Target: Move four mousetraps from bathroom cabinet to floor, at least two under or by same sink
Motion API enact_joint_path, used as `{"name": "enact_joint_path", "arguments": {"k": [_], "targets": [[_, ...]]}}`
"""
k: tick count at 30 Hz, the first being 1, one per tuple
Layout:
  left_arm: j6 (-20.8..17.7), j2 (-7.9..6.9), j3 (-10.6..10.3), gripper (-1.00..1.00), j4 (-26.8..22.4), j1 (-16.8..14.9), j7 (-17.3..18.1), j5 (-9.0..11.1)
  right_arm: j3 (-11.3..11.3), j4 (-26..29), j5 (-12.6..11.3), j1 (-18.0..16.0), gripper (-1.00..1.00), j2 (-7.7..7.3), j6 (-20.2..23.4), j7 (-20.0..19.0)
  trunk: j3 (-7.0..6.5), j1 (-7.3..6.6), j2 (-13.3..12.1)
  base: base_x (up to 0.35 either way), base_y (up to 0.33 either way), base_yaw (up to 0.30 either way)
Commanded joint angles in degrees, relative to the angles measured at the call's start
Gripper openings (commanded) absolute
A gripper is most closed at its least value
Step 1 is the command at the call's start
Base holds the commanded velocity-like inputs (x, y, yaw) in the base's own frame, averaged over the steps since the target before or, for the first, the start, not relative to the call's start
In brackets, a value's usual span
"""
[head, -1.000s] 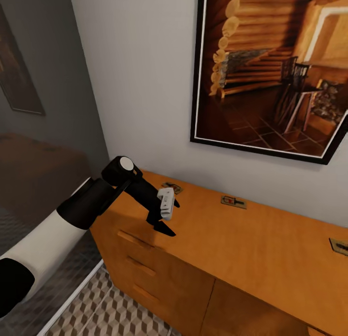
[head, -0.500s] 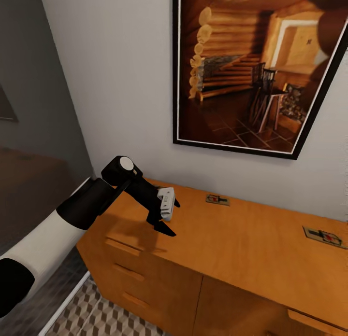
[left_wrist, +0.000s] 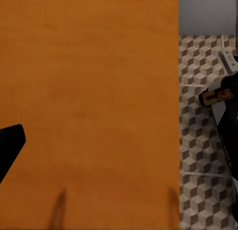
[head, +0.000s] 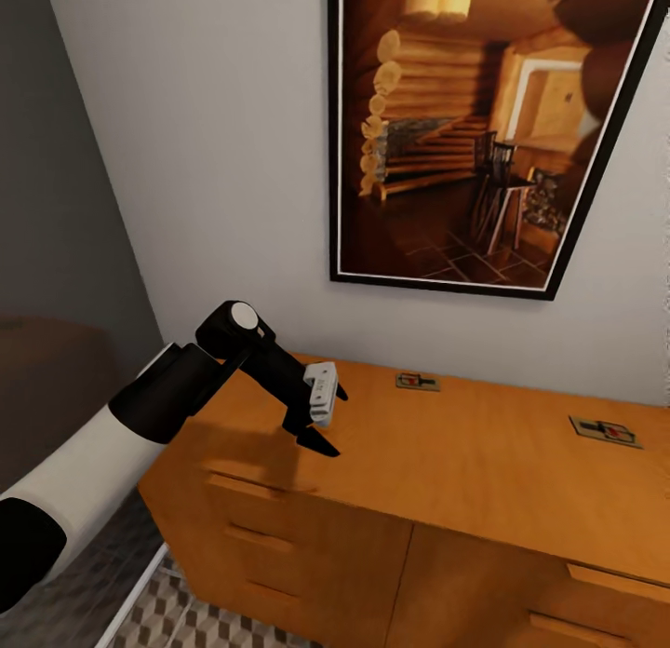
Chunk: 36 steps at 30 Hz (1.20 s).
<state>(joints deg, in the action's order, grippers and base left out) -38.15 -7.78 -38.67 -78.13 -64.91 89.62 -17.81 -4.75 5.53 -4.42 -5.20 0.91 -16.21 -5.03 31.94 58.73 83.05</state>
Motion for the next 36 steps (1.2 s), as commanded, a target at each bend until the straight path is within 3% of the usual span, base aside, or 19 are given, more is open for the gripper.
{"name": "enact_joint_path", "arguments": {"k": [1,8,15,30,36], "targets": [[-0.6,-0.04,-0.1,1.0,-0.1,0.0,0.4,-0.4,-0.4,-0.1,-0.7,0.0,-1.0,0.0,-0.2,-0.3,-0.01,0.0,0.0,0.0,0.28,-0.226],[-0.6,-0.04,-1.5,1.0,-0.1,0.0,0.4,-0.4,-0.4,0.6,-0.7,0.0,-1.0,0.13,-0.2,-0.2,-0.43,0.0,0.0,0.0,0.177,-0.225],[-0.6,-0.04,-1.6,1.0,-0.1,0.0,0.4,-0.4,-0.4,0.9,-0.7,-0.1,-1.0,0.14,-0.2,-0.2,-0.85,0.0,0.0,0.0,0.067,-0.225],[-0.6,-0.04,-1.7,1.0,-0.1,0.0,0.4,-0.4,-0.4,0.9,-0.7,0.0,-1.0,0.14,-0.2,-0.2,-1.75,0.0,0.0,0.0,0.255,-0.225],[-0.6,-0.04,-1.6,1.0,-0.1,0.0,0.4,-0.4,-0.4,0.9,-0.7,-0.1,-1.0,0.14,-0.2,-0.3,-2.11,0.0,0.0,0.0,0.077,-0.225]]}}
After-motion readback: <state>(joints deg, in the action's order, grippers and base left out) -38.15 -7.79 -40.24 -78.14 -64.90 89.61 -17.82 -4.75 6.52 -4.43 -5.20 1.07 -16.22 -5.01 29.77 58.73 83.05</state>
